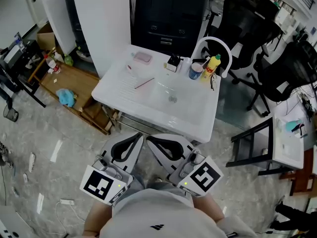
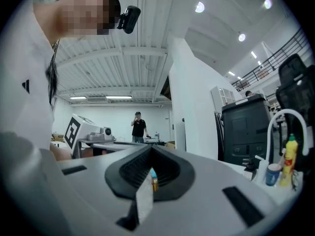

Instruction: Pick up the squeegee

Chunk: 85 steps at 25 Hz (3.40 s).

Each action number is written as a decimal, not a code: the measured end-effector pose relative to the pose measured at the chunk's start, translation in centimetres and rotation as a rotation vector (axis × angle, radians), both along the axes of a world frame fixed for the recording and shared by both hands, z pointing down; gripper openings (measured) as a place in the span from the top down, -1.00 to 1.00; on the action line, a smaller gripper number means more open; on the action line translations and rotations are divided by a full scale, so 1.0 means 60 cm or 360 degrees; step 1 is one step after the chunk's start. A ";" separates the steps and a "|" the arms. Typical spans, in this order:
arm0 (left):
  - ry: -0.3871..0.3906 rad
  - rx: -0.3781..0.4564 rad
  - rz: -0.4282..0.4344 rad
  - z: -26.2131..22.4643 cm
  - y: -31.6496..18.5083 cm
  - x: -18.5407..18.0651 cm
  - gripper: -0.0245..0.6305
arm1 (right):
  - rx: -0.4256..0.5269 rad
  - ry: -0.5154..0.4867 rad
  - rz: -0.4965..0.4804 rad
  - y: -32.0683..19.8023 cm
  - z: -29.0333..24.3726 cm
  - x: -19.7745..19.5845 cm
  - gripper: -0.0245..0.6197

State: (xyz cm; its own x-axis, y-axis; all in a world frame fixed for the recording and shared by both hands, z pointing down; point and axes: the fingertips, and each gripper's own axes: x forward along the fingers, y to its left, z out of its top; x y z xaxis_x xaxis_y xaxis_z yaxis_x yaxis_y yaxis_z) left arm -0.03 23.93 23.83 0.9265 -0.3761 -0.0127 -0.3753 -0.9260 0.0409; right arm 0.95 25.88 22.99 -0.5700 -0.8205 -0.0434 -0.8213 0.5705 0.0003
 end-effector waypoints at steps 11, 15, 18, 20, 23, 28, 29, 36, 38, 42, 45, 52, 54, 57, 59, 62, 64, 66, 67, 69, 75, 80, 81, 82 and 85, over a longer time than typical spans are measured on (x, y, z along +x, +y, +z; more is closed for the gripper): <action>0.0003 -0.0011 0.0061 0.000 -0.056 -0.015 0.89 | -0.0047 -0.0104 0.0074 -0.055 -0.001 -0.006 0.90; -0.0003 -0.0013 0.0098 0.003 -0.089 -0.022 0.89 | -0.0054 -0.0118 0.0112 -0.088 0.002 -0.012 0.90; -0.0002 -0.0017 0.0120 0.004 -0.119 -0.029 0.89 | -0.0063 -0.0121 0.0134 -0.117 0.004 -0.020 0.90; -0.0003 -0.0015 0.0137 0.003 -0.139 -0.034 0.89 | -0.0066 -0.0123 0.0148 -0.137 0.005 -0.026 0.90; -0.0009 -0.0015 0.0163 0.005 -0.170 -0.041 0.89 | -0.0070 -0.0131 0.0170 -0.168 0.007 -0.035 0.90; -0.0021 -0.0035 0.0209 0.010 -0.215 -0.046 0.89 | -0.0099 -0.0141 0.0213 -0.212 0.014 -0.044 0.90; -0.0024 -0.0038 0.0219 0.012 -0.223 -0.046 0.89 | -0.0104 -0.0142 0.0222 -0.220 0.015 -0.044 0.90; -0.0027 -0.0076 0.0297 0.030 -0.266 -0.045 0.89 | -0.0141 -0.0153 0.0302 -0.264 0.029 -0.044 0.90; -0.0042 -0.0108 0.0324 0.035 -0.271 -0.044 0.89 | -0.0151 -0.0165 0.0324 -0.271 0.031 -0.042 0.90; -0.0039 -0.0088 0.0335 0.042 -0.288 -0.049 0.89 | -0.0163 -0.0170 0.0360 -0.284 0.035 -0.044 0.90; -0.0021 -0.0098 0.0355 0.038 -0.293 -0.052 0.89 | -0.0170 -0.0159 0.0371 -0.290 0.036 -0.048 0.90; -0.0008 -0.0117 0.0347 0.040 -0.303 -0.052 0.89 | -0.0171 -0.0155 0.0376 -0.300 0.035 -0.043 0.90; -0.0013 -0.0123 0.0344 0.041 -0.305 -0.052 0.89 | -0.0171 -0.0156 0.0375 -0.305 0.036 -0.040 0.90; -0.0024 -0.0129 0.0325 0.041 -0.315 -0.053 0.89 | -0.0166 -0.0154 0.0372 -0.317 0.035 -0.035 0.90; -0.0024 -0.0130 0.0297 0.040 -0.326 -0.055 0.89 | -0.0160 -0.0152 0.0365 -0.328 0.032 -0.032 0.90; -0.0018 -0.0110 0.0254 0.037 -0.346 -0.056 0.89 | -0.0151 -0.0147 0.0339 -0.346 0.030 -0.029 0.90; -0.0006 -0.0090 0.0232 0.034 -0.359 -0.053 0.89 | -0.0147 -0.0141 0.0320 -0.359 0.029 -0.026 0.90; -0.0015 -0.0103 0.0221 0.032 -0.370 -0.048 0.89 | -0.0140 -0.0134 0.0303 -0.372 0.026 -0.022 0.90; -0.0021 -0.0108 0.0216 0.031 -0.375 -0.047 0.89 | -0.0138 -0.0130 0.0296 -0.379 0.025 -0.020 0.90; -0.0017 -0.0105 0.0203 0.029 -0.387 -0.043 0.89 | -0.0138 -0.0120 0.0286 -0.392 0.024 -0.015 0.90; 0.0027 -0.0055 0.0150 0.020 -0.431 -0.030 0.89 | -0.0170 -0.0081 0.0263 -0.438 0.027 0.004 0.90; 0.0029 -0.0075 0.0102 0.022 -0.473 -0.025 0.89 | -0.0205 -0.0059 0.0236 -0.484 0.033 0.017 0.90; 0.0027 -0.0084 0.0094 0.023 -0.481 -0.024 0.89 | -0.0211 -0.0055 0.0230 -0.493 0.034 0.019 0.90; 0.0030 -0.0085 0.0083 0.023 -0.489 -0.024 0.89 | -0.0217 -0.0052 0.0224 -0.502 0.035 0.022 0.90; 0.0023 -0.0107 0.0055 0.024 -0.512 -0.021 0.89 | -0.0230 -0.0039 0.0203 -0.529 0.037 0.030 0.90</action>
State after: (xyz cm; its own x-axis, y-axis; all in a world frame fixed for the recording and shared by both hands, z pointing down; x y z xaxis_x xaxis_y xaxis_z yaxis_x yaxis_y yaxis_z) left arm -1.31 -6.76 25.30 0.9388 -0.3445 -0.0018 -0.3423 -0.9333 0.1089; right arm 2.76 -5.86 25.21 -0.4610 -0.8848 0.0674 -0.8858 0.4543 -0.0952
